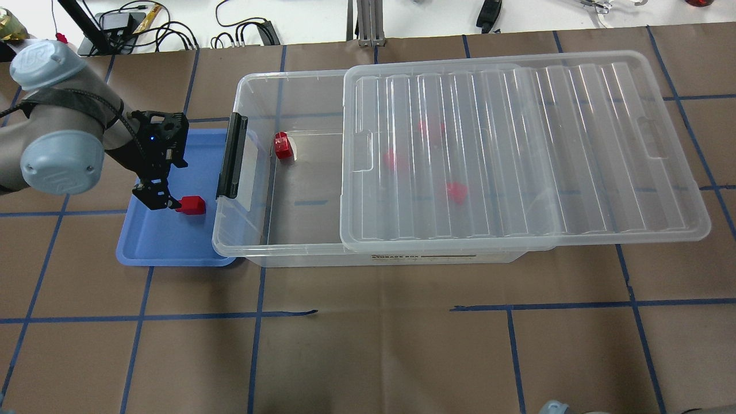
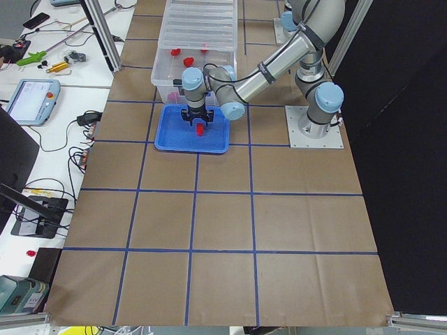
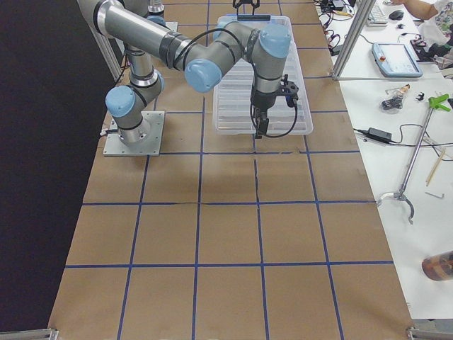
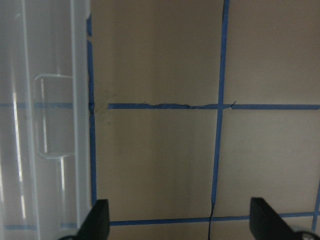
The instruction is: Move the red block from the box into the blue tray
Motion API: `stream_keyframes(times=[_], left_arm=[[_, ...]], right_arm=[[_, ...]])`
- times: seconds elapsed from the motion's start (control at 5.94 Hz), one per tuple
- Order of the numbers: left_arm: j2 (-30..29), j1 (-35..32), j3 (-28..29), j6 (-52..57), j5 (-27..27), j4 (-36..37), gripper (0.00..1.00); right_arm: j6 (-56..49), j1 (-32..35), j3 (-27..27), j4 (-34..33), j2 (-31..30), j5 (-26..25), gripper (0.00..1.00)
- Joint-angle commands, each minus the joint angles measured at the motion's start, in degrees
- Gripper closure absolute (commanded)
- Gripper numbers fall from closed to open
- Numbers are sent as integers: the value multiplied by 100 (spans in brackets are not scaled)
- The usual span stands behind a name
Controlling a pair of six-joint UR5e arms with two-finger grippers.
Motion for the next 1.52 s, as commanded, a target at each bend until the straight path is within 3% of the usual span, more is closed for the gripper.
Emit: stream_keyframes(times=[0.0,0.17,0.34,1.01,1.35], left_arm=[[659,-631,962,-1731,99,-1913,2],[757,-974,1437,-2480,474,-2681,2],[932,-1099,1807,-3428,495,-3089,2],[1100,-1162,1785,-8854,443,-2284,2],[1336,-1197,1471,-10007,417,-2293,2]], right_arm=[[-44,-118,7,-190,457,-51,0],[43,-119,85,-346,607,-191,0],[200,-119,304,-478,670,-201,0],[808,144,771,-436,504,-104,0],[1078,408,798,-436,504,-96,0]])
